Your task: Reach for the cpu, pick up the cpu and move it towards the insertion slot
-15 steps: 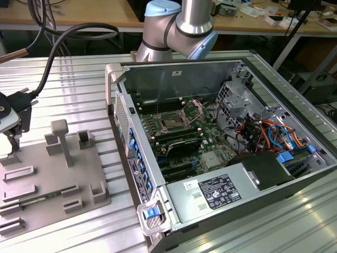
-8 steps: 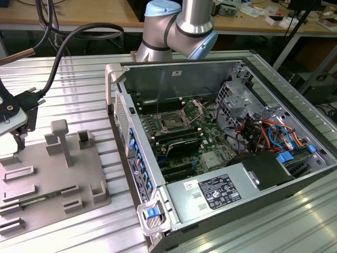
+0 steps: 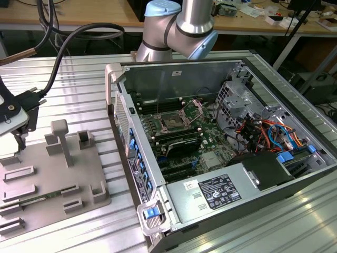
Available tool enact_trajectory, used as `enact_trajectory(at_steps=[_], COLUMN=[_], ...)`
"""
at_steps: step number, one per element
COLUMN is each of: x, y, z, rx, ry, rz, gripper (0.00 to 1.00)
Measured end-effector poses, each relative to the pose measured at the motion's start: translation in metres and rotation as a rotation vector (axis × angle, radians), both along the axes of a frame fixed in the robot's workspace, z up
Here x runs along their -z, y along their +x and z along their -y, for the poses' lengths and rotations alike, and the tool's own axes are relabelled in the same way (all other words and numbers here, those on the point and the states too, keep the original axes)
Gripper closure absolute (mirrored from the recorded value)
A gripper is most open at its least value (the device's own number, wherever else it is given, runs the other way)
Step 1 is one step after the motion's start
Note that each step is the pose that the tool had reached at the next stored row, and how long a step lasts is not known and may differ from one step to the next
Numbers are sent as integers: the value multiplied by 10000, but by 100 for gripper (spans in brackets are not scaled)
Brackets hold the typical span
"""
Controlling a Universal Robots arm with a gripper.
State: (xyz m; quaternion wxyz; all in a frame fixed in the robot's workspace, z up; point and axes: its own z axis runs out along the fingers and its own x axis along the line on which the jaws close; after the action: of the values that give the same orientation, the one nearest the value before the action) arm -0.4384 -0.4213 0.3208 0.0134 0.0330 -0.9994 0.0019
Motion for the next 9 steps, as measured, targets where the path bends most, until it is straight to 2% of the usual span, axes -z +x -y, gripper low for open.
enact_trajectory(at_steps=[2, 6, 9], x=[-6, -58, -61], y=[1, 0, 0], z=[0, 0, 0], rx=[0, 0, 0], ry=[0, 0, 2], rz=[0, 0, 3], gripper=[45, 45, 45])
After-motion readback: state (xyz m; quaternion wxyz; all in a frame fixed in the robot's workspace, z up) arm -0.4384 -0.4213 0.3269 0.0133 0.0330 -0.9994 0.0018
